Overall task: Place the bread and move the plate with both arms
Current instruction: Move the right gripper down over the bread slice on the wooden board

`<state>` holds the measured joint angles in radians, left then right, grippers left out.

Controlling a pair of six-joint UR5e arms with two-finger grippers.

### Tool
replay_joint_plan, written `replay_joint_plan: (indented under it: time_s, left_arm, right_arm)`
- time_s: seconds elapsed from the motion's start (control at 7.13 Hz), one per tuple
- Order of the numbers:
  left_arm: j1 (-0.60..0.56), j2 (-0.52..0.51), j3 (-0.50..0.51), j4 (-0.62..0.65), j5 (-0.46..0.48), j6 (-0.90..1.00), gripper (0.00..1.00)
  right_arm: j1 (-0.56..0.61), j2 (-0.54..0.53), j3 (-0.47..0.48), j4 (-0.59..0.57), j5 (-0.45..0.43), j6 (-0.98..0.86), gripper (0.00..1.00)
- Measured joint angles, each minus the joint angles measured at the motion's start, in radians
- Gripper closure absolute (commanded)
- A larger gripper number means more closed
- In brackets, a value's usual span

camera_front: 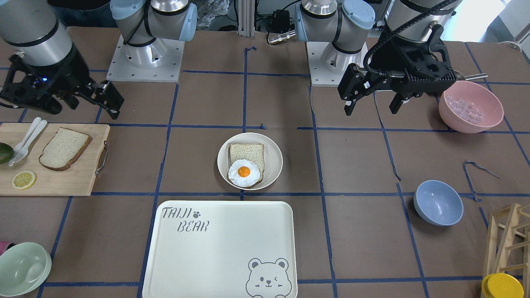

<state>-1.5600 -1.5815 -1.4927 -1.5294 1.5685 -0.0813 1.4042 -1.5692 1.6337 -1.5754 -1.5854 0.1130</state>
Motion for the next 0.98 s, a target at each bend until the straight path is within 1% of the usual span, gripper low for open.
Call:
replay_joint_plan:
  time_s: [0.28,0.42,0.56,0.7,0.84,0.98]
  left_arm:
    - [0.000,0.000,0.000,0.000,0.002,0.000,0.00]
    - [0.000,0.001,0.000,0.000,0.001,0.000,0.00]
    - [0.000,0.001,0.000,0.000,0.000,0.000,0.00]
    - [0.000,0.001,0.000,0.000,0.000,0.000,0.00]
    - [0.000,0.001,0.000,0.000,-0.001,0.000,0.00]
    - [0.000,0.001,-0.001,0.000,-0.001,0.000,0.00]
  right_arm:
    - [-0.110,0.045,0.028,-0.045,-0.001,-0.024,0.00]
    - [-0.140,0.063,0.061,-0.097,-0.005,-0.027,0.00]
    - [-0.171,0.087,0.108,-0.173,-0.011,-0.033,0.00]
    - [-0.205,0.119,0.161,-0.266,-0.019,-0.048,0.03]
    - [-0.234,0.157,0.210,-0.359,-0.036,-0.062,0.06]
    - [-0.251,0.194,0.240,-0.420,-0.067,-0.065,0.06]
